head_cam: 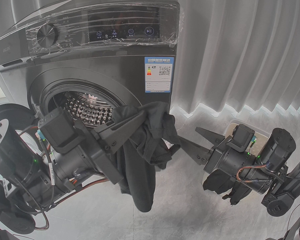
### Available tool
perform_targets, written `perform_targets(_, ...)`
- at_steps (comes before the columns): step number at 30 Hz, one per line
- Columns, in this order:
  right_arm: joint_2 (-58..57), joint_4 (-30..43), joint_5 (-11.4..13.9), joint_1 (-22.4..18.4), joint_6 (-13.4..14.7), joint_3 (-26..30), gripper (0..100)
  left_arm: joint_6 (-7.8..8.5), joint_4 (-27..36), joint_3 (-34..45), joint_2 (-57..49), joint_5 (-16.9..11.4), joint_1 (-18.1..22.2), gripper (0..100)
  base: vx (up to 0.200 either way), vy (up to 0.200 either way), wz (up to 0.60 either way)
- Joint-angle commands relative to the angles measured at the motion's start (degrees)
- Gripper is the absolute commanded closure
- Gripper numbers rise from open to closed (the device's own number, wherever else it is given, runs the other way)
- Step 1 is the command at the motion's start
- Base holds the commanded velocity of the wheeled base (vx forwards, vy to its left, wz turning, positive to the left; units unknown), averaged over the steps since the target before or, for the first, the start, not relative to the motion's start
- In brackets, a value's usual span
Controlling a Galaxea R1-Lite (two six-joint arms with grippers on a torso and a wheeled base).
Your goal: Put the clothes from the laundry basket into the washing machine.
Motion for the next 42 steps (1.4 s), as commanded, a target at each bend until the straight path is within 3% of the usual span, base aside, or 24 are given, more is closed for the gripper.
perform_targets(1,-0.22,-0.06,0.14,-2.35,-0.29,-0.67,0,-0.24,-0.1,-0.22,2.84,0.82,0.82,100,0.0,0.0,0.0)
perform_targets(4,-0.13,-0.06,0.41,-4.02,-1.52,-0.94,0,-0.68,-0.28,-0.22,2.92,0.82,1.26,100,0.0,0.0,0.0)
perform_targets(5,0.13,-0.06,1.2,-5.95,-3.37,-0.5,0,-1.11,-0.28,-0.22,2.84,0.91,1.43,100,0.0,0.0,0.0)
perform_targets(8,0.66,0.03,1.11,-8.94,-5.21,0.47,0,-1.2,-0.28,-0.31,2.92,0.91,2.05,100,0.0,0.0,0.0)
perform_targets(13,1.45,0.03,1.02,-9.73,-6.09,2.14,0,-2.08,-0.37,-1.27,3.36,1.0,2.22,100,0.0,0.0,0.0)
perform_targets(17,1.54,0.29,0.85,-9.73,-6.18,4.07,0,-5.42,-1.24,-2.59,3.28,1.0,1.87,100,0.0,0.0,0.0)
perform_targets(19,1.54,0.38,0.85,-9.73,-6.18,4.25,0,-7.97,-2.39,-3.47,3.01,1.0,1.52,100,0.0,0.0,0.0)
perform_targets(20,1.54,0.38,0.85,-9.73,-6.18,4.25,0,-7.97,-2.39,-3.47,3.01,1.0,1.52,100,0.0,0.0,0.0)
perform_targets(21,1.54,0.38,0.85,-9.82,-6.18,4.42,0,-12.28,-3.09,-4.26,2.4,1.0,1.08,100,0.0,0.0,0.0)
perform_targets(22,1.54,0.38,0.85,-9.73,-6.18,4.51,0,-13.86,-3.09,-4.44,2.13,1.09,1.08,100,0.0,0.0,0.0)
perform_targets(23,1.54,0.38,0.94,-9.73,-6.18,4.69,0,-14.39,-2.83,-4.35,2.13,1.18,1.17,100,0.0,0.0,0.0)
perform_targets(30,1.54,0.12,1.81,-9.11,-6.09,7.06,0,-11.22,-3.18,-4.08,4.24,2.49,1.08,100,0.0,0.0,0.0)
perform_targets(42,3.3,-0.06,7.0,-6.83,-7.59,7.41,0,-11.22,-3.27,-4.35,5.03,2.49,-0.24,100,0.0,0.0,0.0)
